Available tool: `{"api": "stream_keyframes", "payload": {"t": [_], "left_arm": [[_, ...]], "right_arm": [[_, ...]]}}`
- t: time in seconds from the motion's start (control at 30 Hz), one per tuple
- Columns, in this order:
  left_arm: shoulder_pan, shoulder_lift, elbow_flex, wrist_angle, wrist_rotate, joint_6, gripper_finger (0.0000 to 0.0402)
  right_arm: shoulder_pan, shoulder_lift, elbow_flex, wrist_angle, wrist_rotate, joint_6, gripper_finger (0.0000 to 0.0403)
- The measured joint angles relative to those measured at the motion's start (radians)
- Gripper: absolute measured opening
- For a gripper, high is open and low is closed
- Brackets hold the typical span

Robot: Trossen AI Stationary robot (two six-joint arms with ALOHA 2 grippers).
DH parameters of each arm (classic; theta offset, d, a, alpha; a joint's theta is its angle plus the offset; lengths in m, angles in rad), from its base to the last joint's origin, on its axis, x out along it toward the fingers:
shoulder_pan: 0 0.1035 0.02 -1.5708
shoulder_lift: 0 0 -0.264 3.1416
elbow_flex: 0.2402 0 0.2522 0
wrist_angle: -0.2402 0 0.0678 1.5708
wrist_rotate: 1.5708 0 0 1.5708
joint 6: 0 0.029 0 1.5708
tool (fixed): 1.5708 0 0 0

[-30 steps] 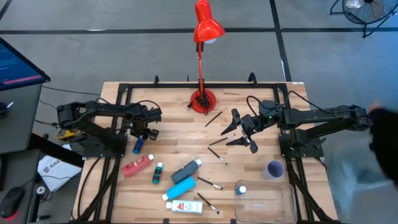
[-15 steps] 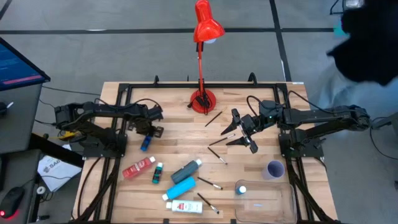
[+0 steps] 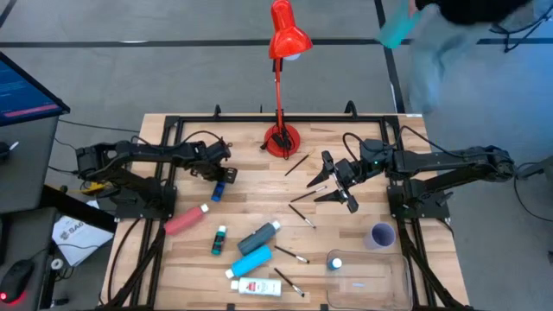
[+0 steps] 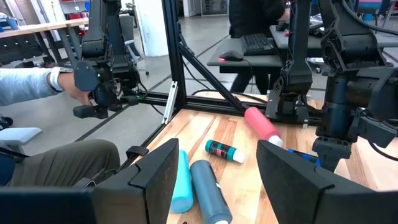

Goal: Pick & Place Paint Supplies
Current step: Put the dark blue paint bottle into the transparent bin

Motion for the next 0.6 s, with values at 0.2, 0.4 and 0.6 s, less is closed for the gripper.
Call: {"api": "stream_keyframes", "payload": {"t": [0.2, 0.4, 0.6], "left_arm": [[-0.001, 0.000, 0.000, -0.001, -0.026, -0.003, 0.0085], [-0.001, 0.000, 0.000, -0.008, -0.026, 0.001, 0.0121], [-0.001, 0.000, 0.000, -0.007, -0.028, 0.024, 0.0193]], "right_arm": [[0.000, 0.000, 0.000, 0.000, 0.000, -0.001, 0.0209], [0.000, 0.000, 0.000, 0.000, 0.000, -0.001, 0.0209], [0.000, 0.000, 0.000, 0.000, 0.000, -0.001, 0.0209]]}}
